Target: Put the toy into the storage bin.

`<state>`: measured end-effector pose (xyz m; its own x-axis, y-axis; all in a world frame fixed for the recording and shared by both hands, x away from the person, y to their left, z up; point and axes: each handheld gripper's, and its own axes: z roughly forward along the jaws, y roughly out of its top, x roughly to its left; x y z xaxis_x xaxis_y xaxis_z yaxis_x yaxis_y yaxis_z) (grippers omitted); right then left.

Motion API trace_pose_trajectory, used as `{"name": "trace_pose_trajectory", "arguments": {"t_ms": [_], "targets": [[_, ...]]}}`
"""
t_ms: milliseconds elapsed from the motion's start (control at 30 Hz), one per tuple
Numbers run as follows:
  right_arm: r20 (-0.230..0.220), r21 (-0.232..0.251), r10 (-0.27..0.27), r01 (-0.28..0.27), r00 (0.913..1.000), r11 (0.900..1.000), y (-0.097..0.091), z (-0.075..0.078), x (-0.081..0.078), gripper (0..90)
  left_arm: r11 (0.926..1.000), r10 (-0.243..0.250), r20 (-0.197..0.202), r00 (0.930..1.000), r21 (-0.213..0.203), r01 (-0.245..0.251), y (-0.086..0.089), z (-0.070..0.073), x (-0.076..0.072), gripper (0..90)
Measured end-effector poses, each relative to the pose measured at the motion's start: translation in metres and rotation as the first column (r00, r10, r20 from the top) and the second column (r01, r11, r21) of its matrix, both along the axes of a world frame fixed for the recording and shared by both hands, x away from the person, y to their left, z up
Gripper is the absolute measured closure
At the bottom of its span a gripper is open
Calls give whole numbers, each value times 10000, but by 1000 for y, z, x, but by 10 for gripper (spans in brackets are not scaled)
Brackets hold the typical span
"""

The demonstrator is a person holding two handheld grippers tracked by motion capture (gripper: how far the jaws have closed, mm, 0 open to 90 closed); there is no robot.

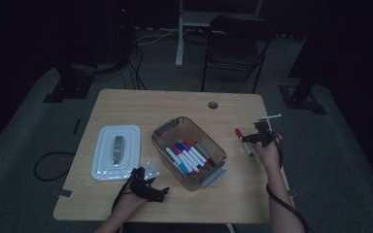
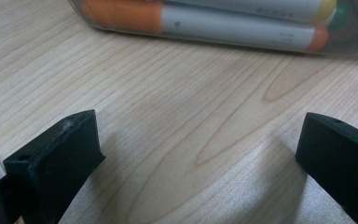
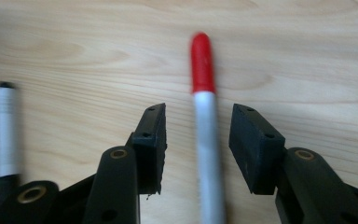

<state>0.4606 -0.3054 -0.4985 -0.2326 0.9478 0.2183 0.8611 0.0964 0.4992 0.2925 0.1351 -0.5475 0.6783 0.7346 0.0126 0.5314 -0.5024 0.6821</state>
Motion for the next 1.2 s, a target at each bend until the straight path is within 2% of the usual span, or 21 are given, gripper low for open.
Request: {"name": "trace_pose_trajectory", "arguments": {"t_ms": [100, 167, 233, 300, 367, 400, 500, 567, 600, 767, 967, 1100, 1200], "targets": [[-194, -467, -200, 191, 9996, 9987, -1, -11, 5, 570, 10000, -2, -1, 10000, -1, 2, 0, 0, 0, 4], [-348, -592, -163, 143, 9993, 9981, 0, -15, 7, 578, 10000, -2, -1, 10000, 0, 2, 0, 0, 0, 4], [-346, -1077, -69, 32, 9994, 9942, 2, -17, 8, 587, 10000, -3, -5, 10000, -2, 3, 0, 0, 0, 4], [-351, -1195, -166, 123, 9992, 9928, 3, -17, 8, 632, 10000, 0, -2, 10000, -1, 0, 0, 0, 0, 4], [-262, -1529, -244, 201, 9994, 9880, 4, -17, 7, 696, 10000, -2, -5, 10000, 0, 2, 0, 0, 0, 4], [-250, -1724, -270, 223, 9993, 9848, 5, -17, 7, 755, 10000, -2, -5, 10000, 2, 2, 0, 0, 0, 4], [-306, -1729, -423, 364, 9986, 9843, 6, -17, 7, 762, 10000, -1, -2, 10000, -2, 1, 0, 0, 0, 4], [-221, -1522, -507, 467, 9985, 9872, 6, -15, 5, 763, 10000, -3, -5, 10000, -1, 3, 0, 0, 0, 4], [-158, -1099, -514, 493, 9986, 9927, 6, -12, 4, 763, 10000, -1, -2, 10000, -2, 1, 0, 0, 0, 4], [8, -79, -269, 269, 9996, 9996, 10, 3, -4, 764, 10000, -4, -6, 10000, -1, 4, 0, 0, 0, 4], [282, 342, 44, -54, 9996, 9994, 23, 27, -15, 764, 10000, -2, 0, 10000, 4, 2, 0, 0, 0, 4], [585, 517, 514, -545, 9970, 9972, 33, 45, -23, 764, 10000, -3, 1, 10000, 4, 3, 0, 0, 0, 4], [783, 844, 851, -916, 9933, 9922, 39, 58, -29, 764, 10000, -2, 2, 10000, 4, 2, 0, 0, 0, 4]]}}
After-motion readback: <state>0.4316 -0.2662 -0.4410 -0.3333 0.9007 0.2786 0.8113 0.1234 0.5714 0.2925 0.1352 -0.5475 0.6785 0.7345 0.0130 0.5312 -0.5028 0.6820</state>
